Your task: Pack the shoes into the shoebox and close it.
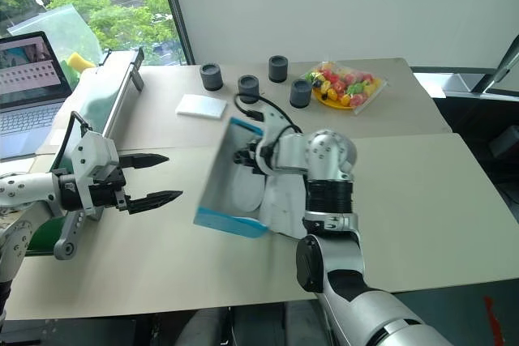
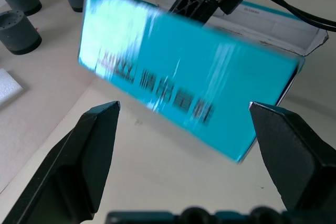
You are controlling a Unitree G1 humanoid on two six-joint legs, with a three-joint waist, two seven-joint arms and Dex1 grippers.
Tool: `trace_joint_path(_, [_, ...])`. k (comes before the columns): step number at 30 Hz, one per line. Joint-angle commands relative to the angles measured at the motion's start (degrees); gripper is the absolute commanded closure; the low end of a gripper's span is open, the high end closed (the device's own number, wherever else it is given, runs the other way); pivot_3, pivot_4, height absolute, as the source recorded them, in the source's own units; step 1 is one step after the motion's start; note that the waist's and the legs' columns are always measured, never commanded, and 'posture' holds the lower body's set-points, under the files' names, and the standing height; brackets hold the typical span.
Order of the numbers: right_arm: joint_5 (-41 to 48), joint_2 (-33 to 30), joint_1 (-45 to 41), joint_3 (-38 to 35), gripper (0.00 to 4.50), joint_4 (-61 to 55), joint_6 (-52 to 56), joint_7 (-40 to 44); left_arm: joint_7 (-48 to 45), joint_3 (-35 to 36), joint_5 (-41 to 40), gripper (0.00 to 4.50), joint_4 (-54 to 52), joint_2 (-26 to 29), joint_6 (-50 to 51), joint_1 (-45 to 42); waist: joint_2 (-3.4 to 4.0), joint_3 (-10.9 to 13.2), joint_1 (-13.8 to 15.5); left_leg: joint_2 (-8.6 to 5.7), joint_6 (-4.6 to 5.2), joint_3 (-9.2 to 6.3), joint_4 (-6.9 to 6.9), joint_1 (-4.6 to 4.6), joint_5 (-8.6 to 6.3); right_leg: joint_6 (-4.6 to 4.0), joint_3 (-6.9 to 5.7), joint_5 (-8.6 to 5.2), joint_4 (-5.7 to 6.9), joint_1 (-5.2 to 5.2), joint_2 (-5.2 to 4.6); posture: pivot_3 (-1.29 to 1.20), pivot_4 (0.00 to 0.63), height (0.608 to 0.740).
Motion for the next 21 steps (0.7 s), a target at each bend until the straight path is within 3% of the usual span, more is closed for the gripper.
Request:
trace_joint_path(1, [-2.75,-2.05,-3.67,9.03,1.24,-3.41,-5.18,9.31,0.19,0.39,0.29,0.28,0.15,0.05,-1.18,-1.07,0.00,0.00,0.08,0.00,0.00,-0.01,0.00,-0.01,0.00,0.00,0.00,0.00,0.00,-0.01,0.00,0.00,0.150,0.740])
trace_joint_path(5, [-5.91,-3.90,-3.63,13.15,1.24,-3.73,-7.60,13.80,0.43,0.17,0.51,0.28,0.21,-0.07,-1.14,-1.47,-0.02,0.00,0.73,-0.04,0.00,-0.13,0.06,-0.02,0.00,0.00,-0.09,0.00,-0.01,0.08,-0.03,0.00,0.150,0.740])
trace_joint_path(16, [-10.86,-4.16,-2.37,13.34,1.24,-5.44,-9.56,17.51,0.40,0.85,0.76,0.28,0.17,0.07,-0.95,-1.17,-0.02,-0.01,0.24,-0.03,0.00,-0.15,0.05,-0.03,0.00,-0.01,-0.05,0.01,0.07,-0.01,-0.02,0.00,0.150,0.740])
trace_joint_path(21, [-11.46,-6.62,-2.32,13.96,1.24,-8.11,-13.16,22.94,3.17,4.26,0.28,0.28,-0.47,-0.24,0.40,0.32,-0.02,-0.01,0.29,-0.04,-0.01,-0.15,0.06,-0.03,0.00,-0.01,-0.04,0.01,0.08,-0.01,-0.03,0.00,0.150,0.740])
